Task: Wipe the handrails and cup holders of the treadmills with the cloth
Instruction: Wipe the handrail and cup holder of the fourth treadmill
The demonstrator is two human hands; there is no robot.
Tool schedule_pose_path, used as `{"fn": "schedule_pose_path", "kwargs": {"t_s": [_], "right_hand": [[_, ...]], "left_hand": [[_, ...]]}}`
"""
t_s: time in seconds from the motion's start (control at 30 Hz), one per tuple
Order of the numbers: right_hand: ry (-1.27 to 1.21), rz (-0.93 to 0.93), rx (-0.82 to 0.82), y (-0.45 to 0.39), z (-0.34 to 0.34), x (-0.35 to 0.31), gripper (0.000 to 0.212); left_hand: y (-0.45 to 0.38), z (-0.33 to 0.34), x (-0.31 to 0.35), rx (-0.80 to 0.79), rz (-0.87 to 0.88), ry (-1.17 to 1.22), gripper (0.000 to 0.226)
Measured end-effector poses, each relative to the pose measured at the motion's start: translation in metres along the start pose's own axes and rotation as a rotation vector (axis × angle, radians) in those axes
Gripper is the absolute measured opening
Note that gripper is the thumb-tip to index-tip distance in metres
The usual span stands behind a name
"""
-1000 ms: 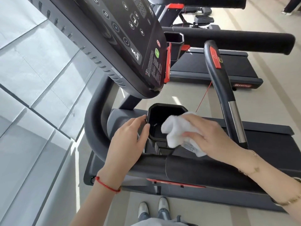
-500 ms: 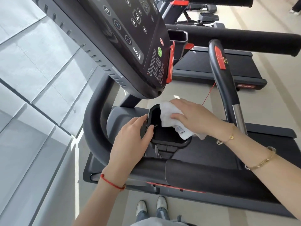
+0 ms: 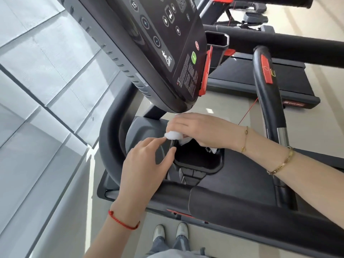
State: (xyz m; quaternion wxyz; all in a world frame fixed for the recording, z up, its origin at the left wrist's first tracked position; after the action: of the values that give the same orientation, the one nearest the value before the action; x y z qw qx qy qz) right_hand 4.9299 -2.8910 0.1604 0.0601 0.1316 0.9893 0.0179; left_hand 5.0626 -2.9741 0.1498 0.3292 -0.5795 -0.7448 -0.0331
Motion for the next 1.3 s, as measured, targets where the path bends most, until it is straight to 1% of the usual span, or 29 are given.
{"fn": "schedule_pose_path", "kwargs": {"t_s": [0.07, 0.1, 0.2, 0.27, 0.33, 0.4, 0.47, 0.53, 0.6, 0.7, 0.73, 0.8, 0.87, 0.97, 1.03, 1.13, 1.2, 1.3], "right_hand": [[-0.050, -0.009, 0.000, 0.000, 0.000, 0.002, 0.070], [-0.082, 0.025, 0.008, 0.001, 0.001, 0.005, 0.068], [-0.142, 0.263, 0.040, 0.008, 0.007, 0.021, 0.052], [-0.200, 0.444, 0.020, 0.018, 0.010, 0.032, 0.044], [-0.240, 0.566, 0.027, 0.029, 0.011, 0.038, 0.037], [-0.231, 0.670, 0.084, 0.044, 0.010, 0.039, 0.030], [-0.238, 0.792, 0.130, 0.059, 0.014, 0.037, 0.030], [-0.297, 0.873, 0.139, 0.068, 0.020, 0.033, 0.033], [-0.381, 0.887, 0.120, 0.066, 0.021, 0.034, 0.034], [-0.487, 0.851, 0.056, 0.055, 0.018, 0.039, 0.033], [-0.525, 0.860, 0.074, 0.054, 0.017, 0.039, 0.033], [-0.605, 0.940, 0.162, 0.064, 0.021, 0.035, 0.036], [-0.682, 1.028, 0.240, 0.081, 0.031, 0.022, 0.047], [-0.814, 1.094, 0.281, 0.095, 0.044, 0.004, 0.058], [-0.803, 1.104, 0.241, 0.091, 0.041, 0.011, 0.060], [-0.752, 1.107, 0.151, 0.076, 0.027, 0.029, 0.053], [-0.766, 1.128, 0.162, 0.076, 0.025, 0.030, 0.051], [-0.856, 1.188, 0.199, 0.094, 0.034, 0.009, 0.054]], "left_hand": [[0.000, 0.002, -0.001, -0.009, -0.011, -0.003, 0.038], [0.000, 0.003, -0.001, -0.011, -0.015, -0.006, 0.038], [-0.001, 0.005, -0.001, -0.021, -0.009, -0.013, 0.039], [-0.004, 0.008, -0.001, -0.037, 0.008, -0.001, 0.039], [-0.006, 0.011, -0.001, -0.067, 0.033, 0.019, 0.040], [-0.010, 0.014, -0.001, -0.097, 0.062, 0.038, 0.041], [-0.015, 0.016, -0.001, -0.119, 0.095, 0.048, 0.043], [-0.022, 0.020, -0.002, -0.137, 0.127, 0.055, 0.045], [-0.029, 0.023, -0.004, -0.156, 0.150, 0.058, 0.045], [-0.035, 0.027, -0.007, -0.174, 0.166, 0.071, 0.044], [-0.036, 0.027, -0.008, -0.176, 0.167, 0.079, 0.045], [-0.036, 0.029, -0.010, -0.183, 0.176, 0.096, 0.045], [-0.037, 0.031, -0.010, -0.192, 0.189, 0.117, 0.046], [-0.036, 0.031, -0.012, -0.199, 0.189, 0.146, 0.049], [-0.036, 0.032, -0.012, -0.208, 0.190, 0.158, 0.050], [-0.035, 0.033, -0.012, -0.216, 0.194, 0.168, 0.052], [-0.035, 0.034, -0.013, -0.215, 0.195, 0.162, 0.052], [-0.035, 0.034, -0.013, -0.212, 0.201, 0.157, 0.050]]}}
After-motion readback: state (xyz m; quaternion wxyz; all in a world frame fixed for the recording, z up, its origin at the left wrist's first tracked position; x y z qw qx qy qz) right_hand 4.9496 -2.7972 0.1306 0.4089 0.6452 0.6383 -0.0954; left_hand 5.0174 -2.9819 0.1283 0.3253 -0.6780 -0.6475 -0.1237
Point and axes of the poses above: each hand's wrist, its own y-axis away from the middle knuckle, its own z-axis out of the palm, x = y × z, the point moved 6 cm from there along -y, towards the middle knuckle, and after that the axes turned 13 degrees about z, right-handed, at the moved point
